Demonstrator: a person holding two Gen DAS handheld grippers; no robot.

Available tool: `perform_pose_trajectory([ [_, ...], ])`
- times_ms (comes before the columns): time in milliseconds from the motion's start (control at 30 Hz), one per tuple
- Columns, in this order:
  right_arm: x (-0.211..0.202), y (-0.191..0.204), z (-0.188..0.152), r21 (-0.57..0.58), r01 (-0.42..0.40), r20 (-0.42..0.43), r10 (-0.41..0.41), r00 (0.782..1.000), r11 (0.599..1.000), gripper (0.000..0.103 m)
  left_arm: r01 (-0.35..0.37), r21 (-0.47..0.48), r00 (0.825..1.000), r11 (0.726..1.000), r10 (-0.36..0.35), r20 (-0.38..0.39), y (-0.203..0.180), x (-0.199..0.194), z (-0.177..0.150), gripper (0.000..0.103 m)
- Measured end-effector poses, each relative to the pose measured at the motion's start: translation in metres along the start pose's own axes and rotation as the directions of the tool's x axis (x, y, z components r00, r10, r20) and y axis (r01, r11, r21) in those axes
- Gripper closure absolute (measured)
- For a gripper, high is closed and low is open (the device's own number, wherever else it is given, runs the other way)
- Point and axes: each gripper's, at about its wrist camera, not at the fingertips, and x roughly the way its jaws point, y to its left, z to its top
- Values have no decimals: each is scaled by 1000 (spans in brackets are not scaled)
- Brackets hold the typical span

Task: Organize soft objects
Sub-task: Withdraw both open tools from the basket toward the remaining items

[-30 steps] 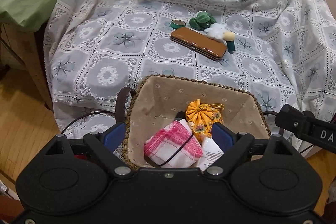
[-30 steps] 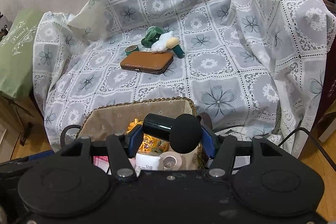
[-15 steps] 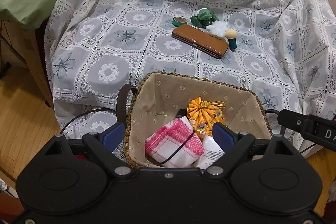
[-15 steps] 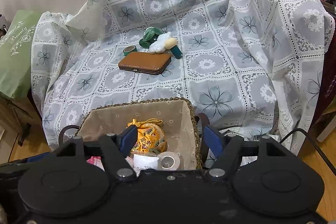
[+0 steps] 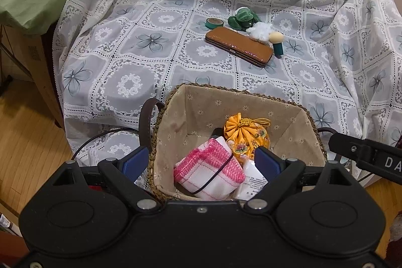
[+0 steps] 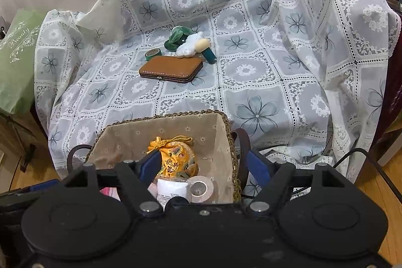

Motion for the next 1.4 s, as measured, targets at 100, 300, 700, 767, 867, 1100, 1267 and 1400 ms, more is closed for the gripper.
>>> perform_pose_trajectory([
  [100,1,0,0,0,1,-3,-1,1000,1000,27,-1,5,1000,1000,1,1,0,0,0,15],
  [300,4,0,0,0,4,-12,-4,1000,1000,25,-10,20,1000,1000,10,3,-3,1,0,15],
  [700,19,-1,1,-2,15,-52,-15,999,1000,22,-37,91,999,995,37,0,-13,12,7,14],
  [767,23,-1,4,-1,19,-59,-19,998,1000,22,-42,97,999,994,42,-1,-13,14,11,14],
  [867,28,-1,10,1,23,-64,-23,998,1000,22,-50,105,999,993,50,3,-12,17,17,14],
  [1100,44,0,27,-6,34,-75,-34,997,999,22,-55,120,998,991,56,-9,-13,32,37,14],
  [1267,61,2,42,-19,40,-92,-41,995,999,22,-46,145,999,988,50,-20,-17,46,53,14],
  [1400,76,2,56,-29,45,-102,-47,994,999,22,-37,160,999,986,42,-27,-19,60,69,14],
])
